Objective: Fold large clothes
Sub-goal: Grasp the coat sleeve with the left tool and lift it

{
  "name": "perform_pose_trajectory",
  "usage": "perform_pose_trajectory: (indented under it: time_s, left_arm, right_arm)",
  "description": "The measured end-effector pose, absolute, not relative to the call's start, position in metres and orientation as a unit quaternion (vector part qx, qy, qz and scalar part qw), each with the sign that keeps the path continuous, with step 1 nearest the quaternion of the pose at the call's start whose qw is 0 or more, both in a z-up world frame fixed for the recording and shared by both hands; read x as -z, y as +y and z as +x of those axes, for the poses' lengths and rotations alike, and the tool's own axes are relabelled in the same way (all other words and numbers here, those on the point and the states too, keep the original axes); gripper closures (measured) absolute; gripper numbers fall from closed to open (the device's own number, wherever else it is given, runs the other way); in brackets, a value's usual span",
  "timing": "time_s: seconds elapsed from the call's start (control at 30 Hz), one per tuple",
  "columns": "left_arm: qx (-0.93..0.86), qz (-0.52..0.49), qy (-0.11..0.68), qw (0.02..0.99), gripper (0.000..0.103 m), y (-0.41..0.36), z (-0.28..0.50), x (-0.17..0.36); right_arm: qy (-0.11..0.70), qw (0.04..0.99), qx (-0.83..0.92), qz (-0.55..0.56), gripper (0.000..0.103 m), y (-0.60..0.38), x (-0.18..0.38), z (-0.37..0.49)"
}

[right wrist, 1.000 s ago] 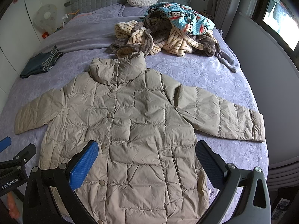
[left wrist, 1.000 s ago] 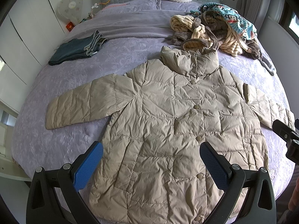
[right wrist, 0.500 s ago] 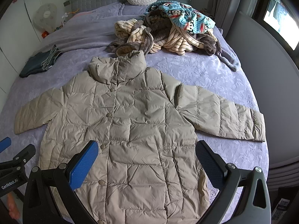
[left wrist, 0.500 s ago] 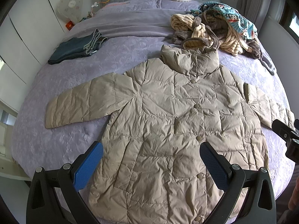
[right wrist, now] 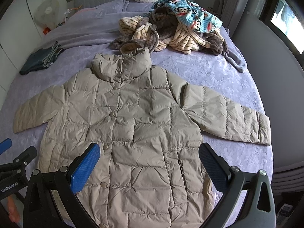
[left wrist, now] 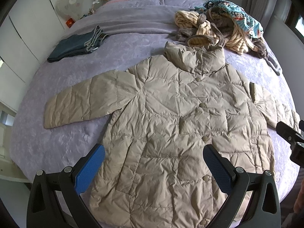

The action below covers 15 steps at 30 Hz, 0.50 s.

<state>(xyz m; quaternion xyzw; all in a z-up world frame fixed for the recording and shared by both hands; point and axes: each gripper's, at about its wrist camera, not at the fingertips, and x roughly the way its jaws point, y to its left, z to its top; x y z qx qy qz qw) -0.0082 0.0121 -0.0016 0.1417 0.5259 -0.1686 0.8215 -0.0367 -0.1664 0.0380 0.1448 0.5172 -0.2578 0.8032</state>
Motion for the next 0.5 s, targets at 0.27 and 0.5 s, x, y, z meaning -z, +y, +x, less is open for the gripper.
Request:
perform_pose_trajectory:
  time_s: [0.27,0.5]
  left_arm:
    - [0.194,0.091,0.565,0.797,0.000,0.034,0.025,0.015]
    - [0.180,-0.008,0.586,0.790,0.000,0.095,0.079,0.051]
  right_arm:
    - [0.513,0.798,0.259,0.183,0.000,-0.168,-0.029,-0.029]
    - [0.517,0.810,0.199,0.193,0.000,-0.139,-0.005,0.005]
